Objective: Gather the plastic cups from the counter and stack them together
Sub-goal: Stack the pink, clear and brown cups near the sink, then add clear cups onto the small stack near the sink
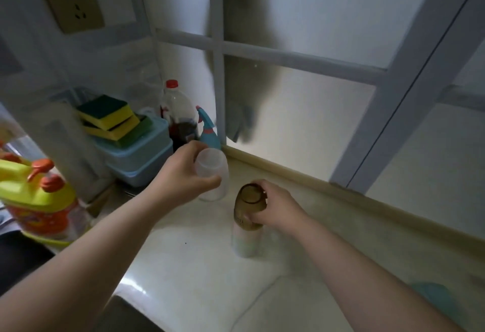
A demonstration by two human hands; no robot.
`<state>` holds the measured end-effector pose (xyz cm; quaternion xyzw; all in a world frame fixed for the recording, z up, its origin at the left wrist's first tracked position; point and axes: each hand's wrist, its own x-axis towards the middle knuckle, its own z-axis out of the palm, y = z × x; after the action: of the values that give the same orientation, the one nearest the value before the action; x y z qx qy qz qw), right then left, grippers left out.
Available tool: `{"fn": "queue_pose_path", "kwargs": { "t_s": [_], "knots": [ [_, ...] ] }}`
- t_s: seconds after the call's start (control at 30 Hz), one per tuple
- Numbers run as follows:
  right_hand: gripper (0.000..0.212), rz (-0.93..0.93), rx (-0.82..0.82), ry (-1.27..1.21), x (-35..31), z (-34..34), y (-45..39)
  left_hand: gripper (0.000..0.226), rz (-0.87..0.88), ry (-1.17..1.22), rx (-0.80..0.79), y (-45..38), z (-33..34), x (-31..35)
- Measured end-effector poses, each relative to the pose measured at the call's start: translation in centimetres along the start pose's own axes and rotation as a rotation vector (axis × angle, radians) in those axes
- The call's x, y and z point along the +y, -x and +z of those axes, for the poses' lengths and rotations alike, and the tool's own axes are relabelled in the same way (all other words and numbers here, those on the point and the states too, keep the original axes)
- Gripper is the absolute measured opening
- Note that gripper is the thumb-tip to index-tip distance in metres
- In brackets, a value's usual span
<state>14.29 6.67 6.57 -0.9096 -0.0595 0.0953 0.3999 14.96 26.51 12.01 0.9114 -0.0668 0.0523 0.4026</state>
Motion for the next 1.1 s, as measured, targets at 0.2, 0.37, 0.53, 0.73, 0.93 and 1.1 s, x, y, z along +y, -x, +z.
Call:
{"fn": "queue_pose_path", "kwargs": {
  "t_s": [0.2,0.37,0.53,0.73,0.93,1.1],
  "knots": [
    [0.071,0.031,-0.013,-0.049,1.2,1.3,-0.5,0.055,0.003,0.006,-0.018,0.1,0.0,-0.6],
    [0.077,0.06,0.032,-0.009,2.9,0.1,1.0,0.051,0.09,0.08,-0.062,-0.4,0.9,2.1],
    [0.059,0.151,0.215,0.03,7.1,-3.2,5.2,0.059,0.168,0.142,-0.154,-1.2,5.0,6.6],
    [0.057,0.384,0.471,0.274,14.3,-7.3,12.2,0.051,0.235,0.179,-0.34,-0.3,12.8,10.8],
    [0.08,0.824,0.482,0.293,21.4,-9.0,15.9,0.048,0.242,0.164,-0.437,1.1,17.4,11.5],
    [0.068,0.898,0.448,0.138,23.8,-8.2,16.6,0.052,0.221,0.144,-0.439,1.0,17.4,10.7]
  ]
}}
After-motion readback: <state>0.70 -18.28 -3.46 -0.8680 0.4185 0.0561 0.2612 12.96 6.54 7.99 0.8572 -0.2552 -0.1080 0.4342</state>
